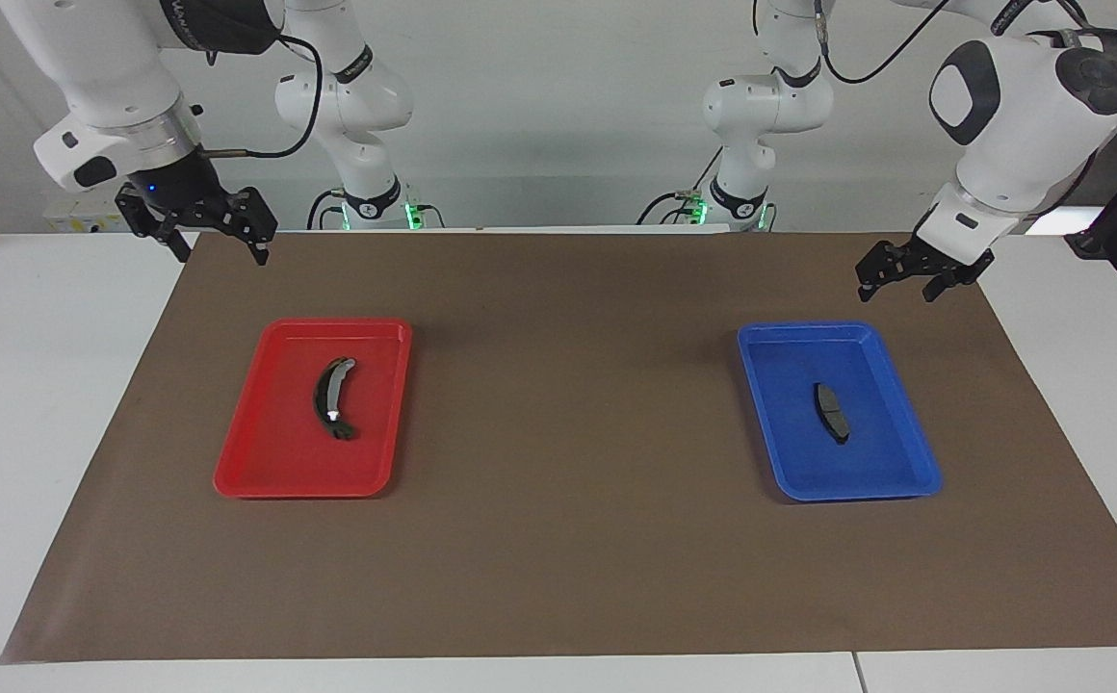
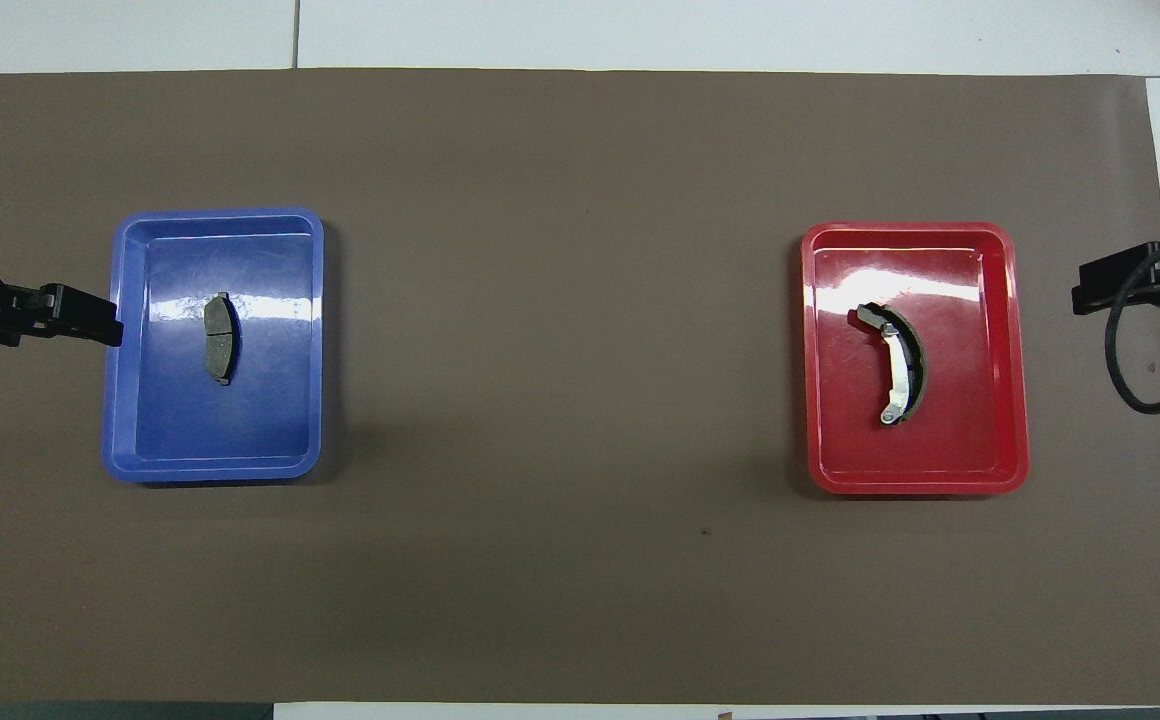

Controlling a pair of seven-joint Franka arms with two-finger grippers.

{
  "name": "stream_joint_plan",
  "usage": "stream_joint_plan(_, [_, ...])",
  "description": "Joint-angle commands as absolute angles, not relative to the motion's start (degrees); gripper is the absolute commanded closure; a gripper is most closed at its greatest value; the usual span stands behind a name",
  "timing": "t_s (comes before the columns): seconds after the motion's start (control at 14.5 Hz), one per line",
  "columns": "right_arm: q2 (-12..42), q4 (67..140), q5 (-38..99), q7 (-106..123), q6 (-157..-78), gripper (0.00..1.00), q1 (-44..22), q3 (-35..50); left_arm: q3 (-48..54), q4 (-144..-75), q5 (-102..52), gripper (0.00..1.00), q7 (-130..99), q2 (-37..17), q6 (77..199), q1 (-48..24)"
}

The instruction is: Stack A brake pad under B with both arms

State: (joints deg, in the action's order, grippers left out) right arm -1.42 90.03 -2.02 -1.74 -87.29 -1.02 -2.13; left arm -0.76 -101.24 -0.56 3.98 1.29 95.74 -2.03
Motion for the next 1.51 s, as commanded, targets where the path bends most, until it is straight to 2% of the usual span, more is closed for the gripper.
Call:
stream_joint_plan(0.0, [-2.11,90.88,-1.93,-0.35,-87.36,0.0,-0.44,-1.93,-0.53,-102.39,0.35,0.01,4.57,2.46,96.5,-1.67])
stream_joint_plan(1.17, [-2.55,92.11,-1.76,-0.53,-87.89,0.0,-0.35,-1.93,-0.53,-102.39,0.35,0.01,4.48,2.37,96.5,-1.67])
stream_joint_plan(1.38, [-3.25,95.34,-1.67,-0.44,-90.95,0.0,-0.26,-1.93,-0.53,-102.39,0.35,0.01,4.48,2.37,96.5,-1.67])
stream_joint_plan(1.44, [-3.77,98.58,-1.67,-0.44,-94.53,0.0,-0.35,-2.02,-0.53,-102.39,0.35,0.01,4.48,2.37,96.5,-1.67])
